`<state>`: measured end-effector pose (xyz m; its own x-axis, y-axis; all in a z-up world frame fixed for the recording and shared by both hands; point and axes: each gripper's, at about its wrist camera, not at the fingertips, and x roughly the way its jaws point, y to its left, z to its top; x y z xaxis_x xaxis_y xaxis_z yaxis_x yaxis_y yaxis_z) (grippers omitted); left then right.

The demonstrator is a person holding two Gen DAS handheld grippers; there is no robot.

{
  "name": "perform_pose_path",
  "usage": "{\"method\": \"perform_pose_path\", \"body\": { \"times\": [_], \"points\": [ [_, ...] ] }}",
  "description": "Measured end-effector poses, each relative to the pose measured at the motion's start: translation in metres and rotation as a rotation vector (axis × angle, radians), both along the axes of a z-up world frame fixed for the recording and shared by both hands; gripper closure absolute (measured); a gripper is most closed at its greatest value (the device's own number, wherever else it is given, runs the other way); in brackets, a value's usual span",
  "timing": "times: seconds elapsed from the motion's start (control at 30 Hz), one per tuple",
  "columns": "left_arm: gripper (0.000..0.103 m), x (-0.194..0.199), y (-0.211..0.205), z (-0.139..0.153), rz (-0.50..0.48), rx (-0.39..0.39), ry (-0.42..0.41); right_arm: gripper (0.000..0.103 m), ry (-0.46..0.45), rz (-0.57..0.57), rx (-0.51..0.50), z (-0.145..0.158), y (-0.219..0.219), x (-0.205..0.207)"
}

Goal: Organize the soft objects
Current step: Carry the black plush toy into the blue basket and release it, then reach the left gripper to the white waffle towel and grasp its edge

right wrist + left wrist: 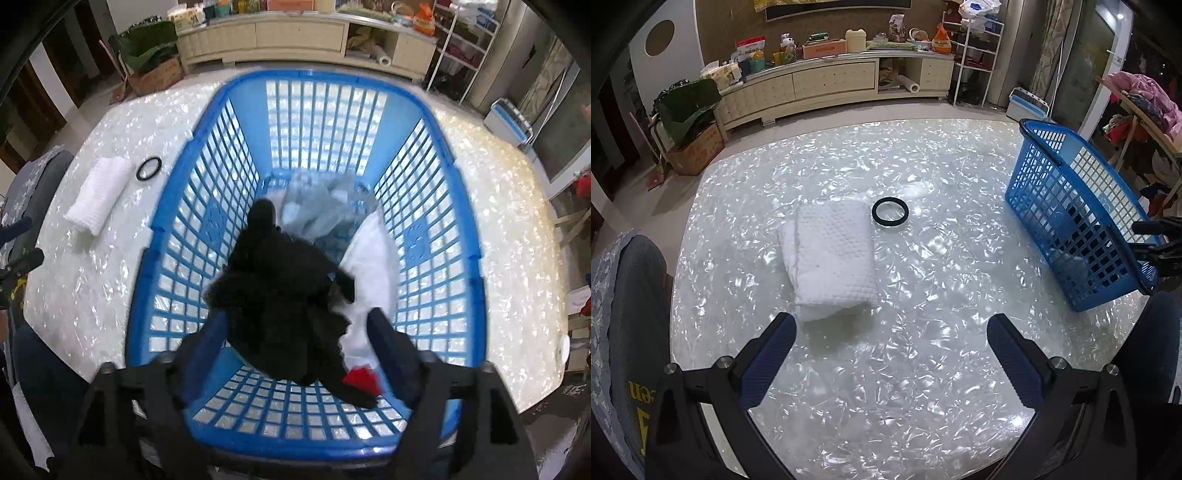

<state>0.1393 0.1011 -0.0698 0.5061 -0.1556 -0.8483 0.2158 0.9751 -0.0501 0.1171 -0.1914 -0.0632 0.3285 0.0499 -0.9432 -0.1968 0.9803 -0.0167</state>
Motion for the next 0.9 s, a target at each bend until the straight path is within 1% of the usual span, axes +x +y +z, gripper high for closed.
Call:
{"method": "perform_pose_path", "body": {
  "times": [0.2, 0.37, 0.5, 0.8, 0.9],
  "points": [
    [0.000, 0.001, 0.005, 0.001, -0.001, 0.006, -0.014, 0.006, -0.097, -0.003, -0.040, 0.033, 0.007, -0.009],
    [0.000, 0.005, 0.007, -0.004, -0.012, 0.017, -0.010, 0.003, -0.183, 0.050, -0.008, 0.047, 0.029, -0.010],
    [0.000, 0.007, 0.011, -0.004, -0.012, 0.023, -0.012, 0.003, -0.182, 0.098, 0.014, 0.045, 0.056, -0.002],
    [0.000, 0.006, 0.023, 0.003, -0.013, 0.005, -0.026, 0.003, -0.183, 0.234, 0.087, 0.036, 0.108, 0.001],
    [0.000, 0.004, 0.027, 0.006, -0.009, 0.003, -0.028, 0.003, -0.170, 0.278, 0.125, 0.027, 0.125, 0.005]
  ]
}}
